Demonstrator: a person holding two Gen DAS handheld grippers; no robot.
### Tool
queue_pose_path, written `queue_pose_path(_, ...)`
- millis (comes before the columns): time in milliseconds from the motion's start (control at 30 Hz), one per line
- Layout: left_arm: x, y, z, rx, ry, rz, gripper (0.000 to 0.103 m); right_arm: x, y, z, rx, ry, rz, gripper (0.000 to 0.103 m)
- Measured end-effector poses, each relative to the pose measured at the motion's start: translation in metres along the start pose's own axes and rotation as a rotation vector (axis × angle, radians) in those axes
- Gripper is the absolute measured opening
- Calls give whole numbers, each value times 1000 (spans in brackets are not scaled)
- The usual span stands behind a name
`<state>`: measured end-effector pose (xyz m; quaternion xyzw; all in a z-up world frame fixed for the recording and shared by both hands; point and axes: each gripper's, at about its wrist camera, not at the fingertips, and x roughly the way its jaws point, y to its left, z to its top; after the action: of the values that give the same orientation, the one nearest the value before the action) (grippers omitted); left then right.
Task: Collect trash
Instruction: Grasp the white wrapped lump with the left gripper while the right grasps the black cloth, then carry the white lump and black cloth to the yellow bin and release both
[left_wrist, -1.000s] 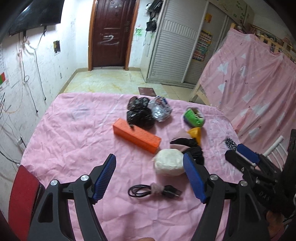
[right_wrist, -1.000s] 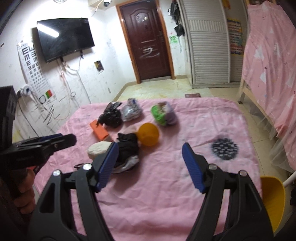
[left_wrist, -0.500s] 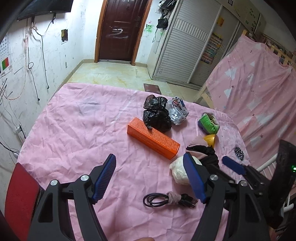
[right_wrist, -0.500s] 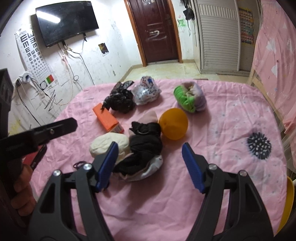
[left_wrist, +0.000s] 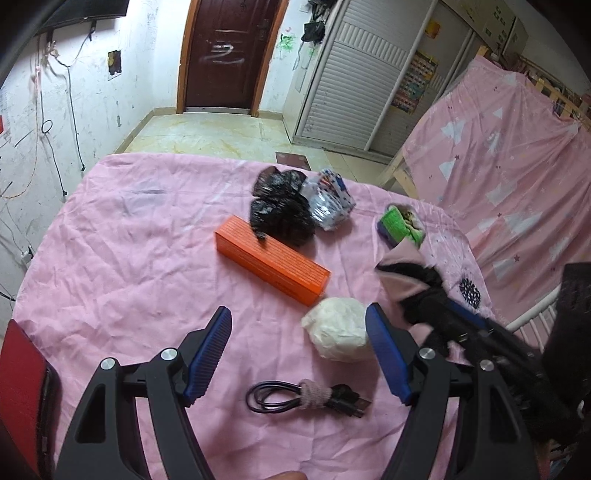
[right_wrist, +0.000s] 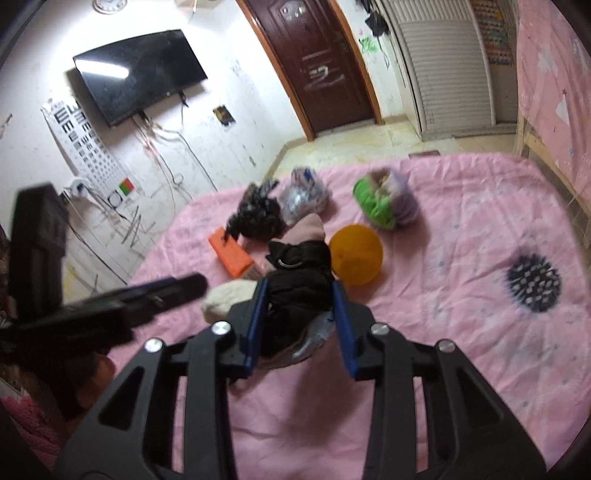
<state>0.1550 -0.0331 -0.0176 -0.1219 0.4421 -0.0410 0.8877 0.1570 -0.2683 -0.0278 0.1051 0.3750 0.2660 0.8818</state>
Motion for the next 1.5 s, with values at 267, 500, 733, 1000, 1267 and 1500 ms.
queue_pose_path(267,23,-31,-4,67,40,49,61,-48,-22,4,16,-99,-29,33)
queue_pose_path(500,33,-56,-9,108,63,69,47,-75,-51,-2,54,-144,-49,33)
queue_pose_path(733,21,-79,-10,142,21,96,47,-94,-70,-7,82,-181,-55,33)
queue_pose_path(1000,6,-113,-14,203,-11,97,47,-125,-100,-14,130,-245,-71,33)
queue_pose_path(1267,6,-143,-20,249,-13,89,47,-158,-125,-19,173,-307,-101,33)
queue_pose_path(1500,0,-176,-26,306,-19,59,47,-182,-142,-31,209,-340,-154,34)
